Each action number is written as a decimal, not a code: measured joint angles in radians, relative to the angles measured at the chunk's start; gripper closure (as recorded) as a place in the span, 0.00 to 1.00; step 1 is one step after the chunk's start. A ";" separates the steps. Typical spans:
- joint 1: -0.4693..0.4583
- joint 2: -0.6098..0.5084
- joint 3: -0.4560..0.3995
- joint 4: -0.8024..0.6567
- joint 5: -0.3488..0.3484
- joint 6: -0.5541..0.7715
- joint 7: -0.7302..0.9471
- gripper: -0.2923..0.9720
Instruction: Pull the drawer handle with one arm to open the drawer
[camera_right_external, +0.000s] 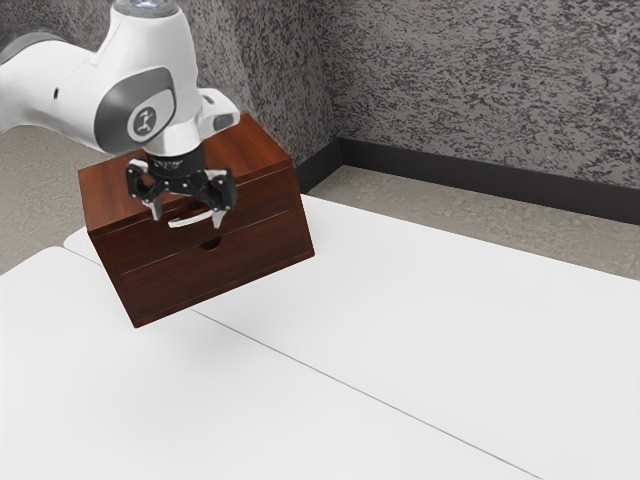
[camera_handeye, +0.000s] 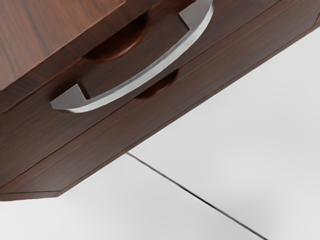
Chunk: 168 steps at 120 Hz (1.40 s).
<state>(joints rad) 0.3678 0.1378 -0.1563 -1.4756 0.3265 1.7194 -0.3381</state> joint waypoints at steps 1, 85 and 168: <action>0.002 0.003 0.001 0.001 0.000 0.003 0.003 0.24; -0.003 0.091 -0.001 0.042 0.000 0.147 0.241 0.23; 0.008 0.091 0.007 0.017 -0.017 0.186 0.476 0.23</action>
<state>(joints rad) 0.3762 0.2289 -0.1488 -1.4581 0.3092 1.9053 0.1375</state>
